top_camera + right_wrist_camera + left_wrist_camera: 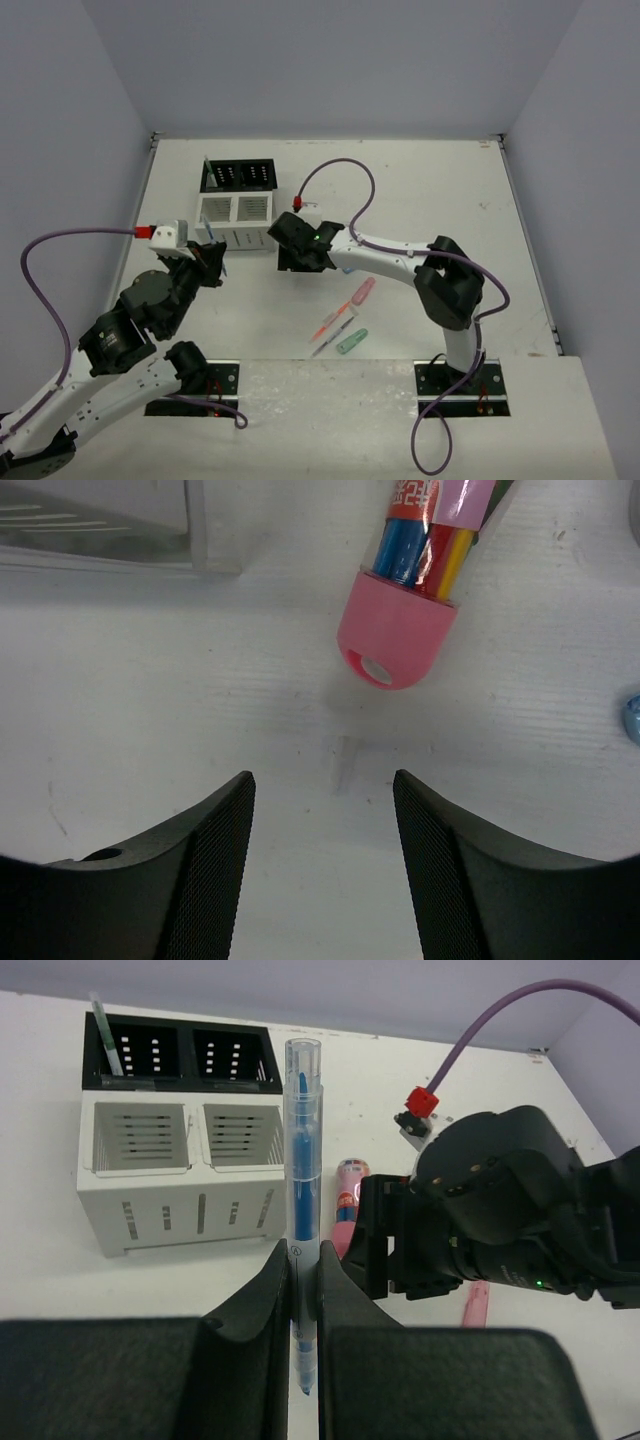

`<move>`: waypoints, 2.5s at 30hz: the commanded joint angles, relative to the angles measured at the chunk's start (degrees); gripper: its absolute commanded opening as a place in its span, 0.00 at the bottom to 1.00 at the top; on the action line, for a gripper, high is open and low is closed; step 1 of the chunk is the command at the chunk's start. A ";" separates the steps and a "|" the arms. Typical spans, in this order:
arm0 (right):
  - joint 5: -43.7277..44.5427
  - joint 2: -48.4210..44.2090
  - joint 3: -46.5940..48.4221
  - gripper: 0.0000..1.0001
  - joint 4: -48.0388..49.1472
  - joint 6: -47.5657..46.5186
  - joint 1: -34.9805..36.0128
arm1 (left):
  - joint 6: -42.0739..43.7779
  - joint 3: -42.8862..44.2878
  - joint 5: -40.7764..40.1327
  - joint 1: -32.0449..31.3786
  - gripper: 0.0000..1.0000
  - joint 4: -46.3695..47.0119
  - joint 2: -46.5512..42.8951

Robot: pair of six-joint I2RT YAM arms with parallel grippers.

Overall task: Sort the stationery into containers
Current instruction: Pick up the pen cap from the center of the board, then close the pen cap on the pen.

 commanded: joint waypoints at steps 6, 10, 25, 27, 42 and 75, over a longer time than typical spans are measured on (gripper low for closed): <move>6.59 4.95 4.40 0.52 -5.95 6.33 1.65 | 2.84 -1.01 3.01 0.34 0.00 1.97 -0.89; 5.73 6.15 4.66 0.49 -5.66 6.67 1.73 | 2.71 -1.14 3.31 0.34 0.00 2.10 -1.66; 5.62 10.02 5.44 0.34 -5.65 7.26 2.64 | 2.62 -1.49 3.46 0.31 0.00 2.28 -2.34; 5.36 9.80 4.12 0.29 -5.22 7.65 2.88 | 2.62 -1.49 3.40 0.34 0.00 2.38 -2.64; 3.46 10.52 -0.08 0.08 -3.77 8.55 3.76 | 2.62 -1.08 3.08 0.28 0.00 2.37 -2.38; -27.02 -76.86 -55.62 0.00 52.21 -35.60 7.27 | -18.48 -13.74 48.63 0.25 0.00 77.20 14.24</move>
